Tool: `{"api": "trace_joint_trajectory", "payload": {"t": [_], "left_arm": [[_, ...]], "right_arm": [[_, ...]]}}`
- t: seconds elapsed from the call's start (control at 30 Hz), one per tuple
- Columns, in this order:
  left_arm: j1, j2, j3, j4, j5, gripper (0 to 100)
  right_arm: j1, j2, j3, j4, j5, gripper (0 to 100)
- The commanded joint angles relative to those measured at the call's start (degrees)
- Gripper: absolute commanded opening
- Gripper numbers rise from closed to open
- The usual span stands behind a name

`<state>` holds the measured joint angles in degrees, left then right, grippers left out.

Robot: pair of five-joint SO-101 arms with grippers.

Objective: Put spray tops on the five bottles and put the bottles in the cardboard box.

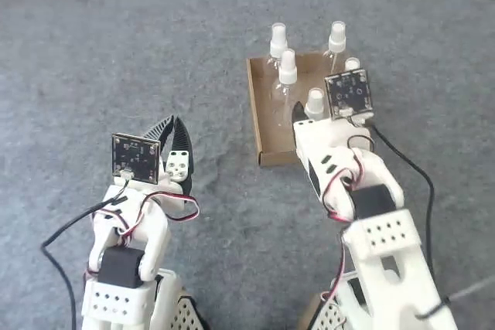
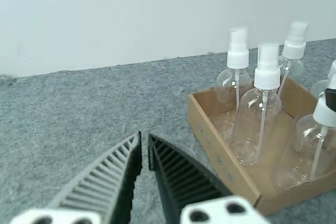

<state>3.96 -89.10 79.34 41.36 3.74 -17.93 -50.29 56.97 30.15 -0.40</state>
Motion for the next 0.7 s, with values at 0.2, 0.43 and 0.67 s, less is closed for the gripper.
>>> {"api": "trace_joint_trajectory", "payload": {"t": [0.2,0.43,0.67], "left_arm": [[-0.3,0.0,-0.5,-1.5,0.1,1],[-0.3,-0.4,-5.7,2.8,0.1,1],[-0.3,-10.3,-8.3,14.6,0.1,2]], "right_arm": [[1.3,-18.0,6.0,12.8,0.2,28.5],[7.5,-33.8,19.8,21.8,8.2,28.5],[14.3,-54.6,28.2,36.4,11.4,28.5]]}}
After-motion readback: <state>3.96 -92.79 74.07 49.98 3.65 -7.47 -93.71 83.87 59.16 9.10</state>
